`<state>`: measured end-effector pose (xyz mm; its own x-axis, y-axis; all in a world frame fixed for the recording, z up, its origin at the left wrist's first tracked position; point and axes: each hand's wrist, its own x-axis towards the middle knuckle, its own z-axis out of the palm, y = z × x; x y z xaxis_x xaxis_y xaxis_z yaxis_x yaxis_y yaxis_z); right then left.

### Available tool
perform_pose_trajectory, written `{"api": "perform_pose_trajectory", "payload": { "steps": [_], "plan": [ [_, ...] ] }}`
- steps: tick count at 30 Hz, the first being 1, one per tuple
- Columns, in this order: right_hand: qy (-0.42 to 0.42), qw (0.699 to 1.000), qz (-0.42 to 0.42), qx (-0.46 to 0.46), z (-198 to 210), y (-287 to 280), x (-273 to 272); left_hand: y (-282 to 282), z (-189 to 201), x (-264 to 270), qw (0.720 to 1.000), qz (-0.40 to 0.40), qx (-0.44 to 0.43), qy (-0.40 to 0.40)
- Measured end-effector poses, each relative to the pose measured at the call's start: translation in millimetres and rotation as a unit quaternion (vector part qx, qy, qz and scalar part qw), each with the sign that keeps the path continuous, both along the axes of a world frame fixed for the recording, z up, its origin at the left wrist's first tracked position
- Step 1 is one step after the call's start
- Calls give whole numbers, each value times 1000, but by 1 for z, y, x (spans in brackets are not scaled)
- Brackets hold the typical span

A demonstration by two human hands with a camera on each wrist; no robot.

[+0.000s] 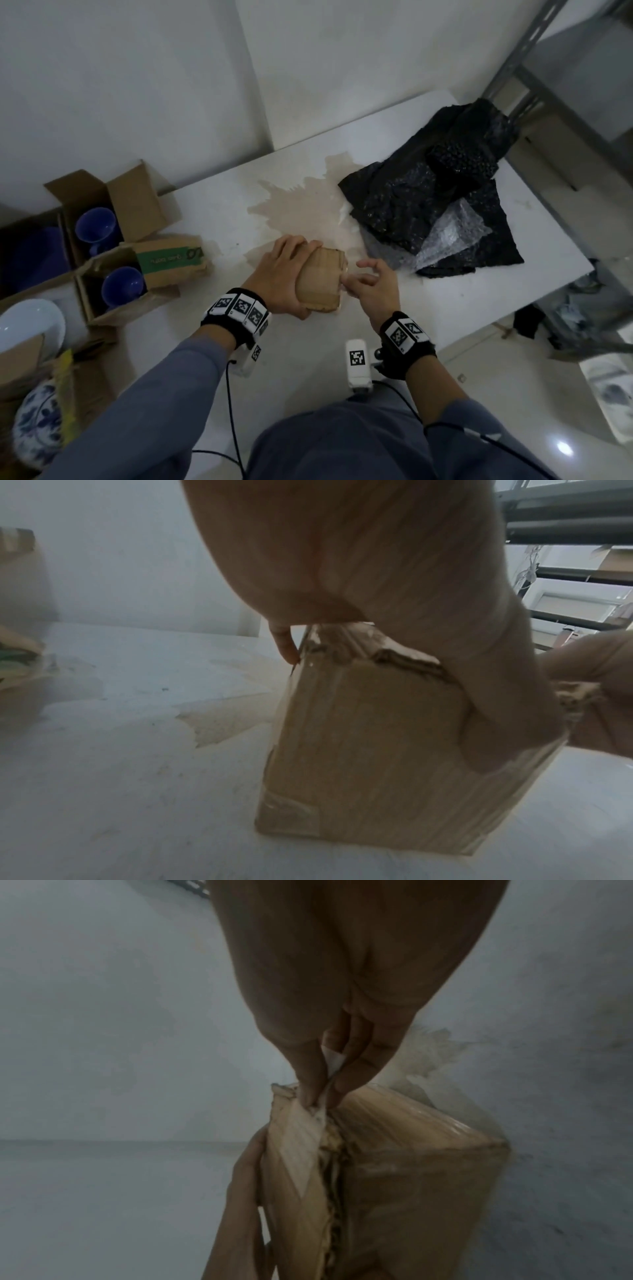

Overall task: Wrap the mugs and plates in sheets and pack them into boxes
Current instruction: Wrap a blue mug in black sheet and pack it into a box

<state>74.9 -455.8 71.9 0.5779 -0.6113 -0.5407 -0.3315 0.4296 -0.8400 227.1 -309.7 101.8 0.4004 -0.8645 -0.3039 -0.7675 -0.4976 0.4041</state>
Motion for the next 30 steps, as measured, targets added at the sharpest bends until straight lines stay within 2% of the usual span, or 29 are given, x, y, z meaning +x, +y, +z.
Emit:
{"api": "perform_pose_trajectory", "payload": {
  "steps": [6,10,13,18,22,25,30],
  "plan": [
    [-57,993,-65,85,-10,14,-3,-2,-4,-2,1000,7,0,23],
    [-76,985,-106,116,-15,22,0,-18,-5,-16,993,102,9,50],
    [-84,976,-147,139,-19,26,2,-26,-12,-31,986,166,-16,-3],
    [-87,965,-175,175,-32,33,0,-26,-24,-39,982,153,-29,-103],
    [-48,977,-162,126,-42,47,-3,-27,-27,-41,981,126,2,-148],
    [-36,986,-143,79,-48,50,-3,-28,-27,-41,982,132,5,-139],
    [-35,989,-129,69,-58,47,-5,-42,-21,-50,976,171,36,-128]
  ]
}}
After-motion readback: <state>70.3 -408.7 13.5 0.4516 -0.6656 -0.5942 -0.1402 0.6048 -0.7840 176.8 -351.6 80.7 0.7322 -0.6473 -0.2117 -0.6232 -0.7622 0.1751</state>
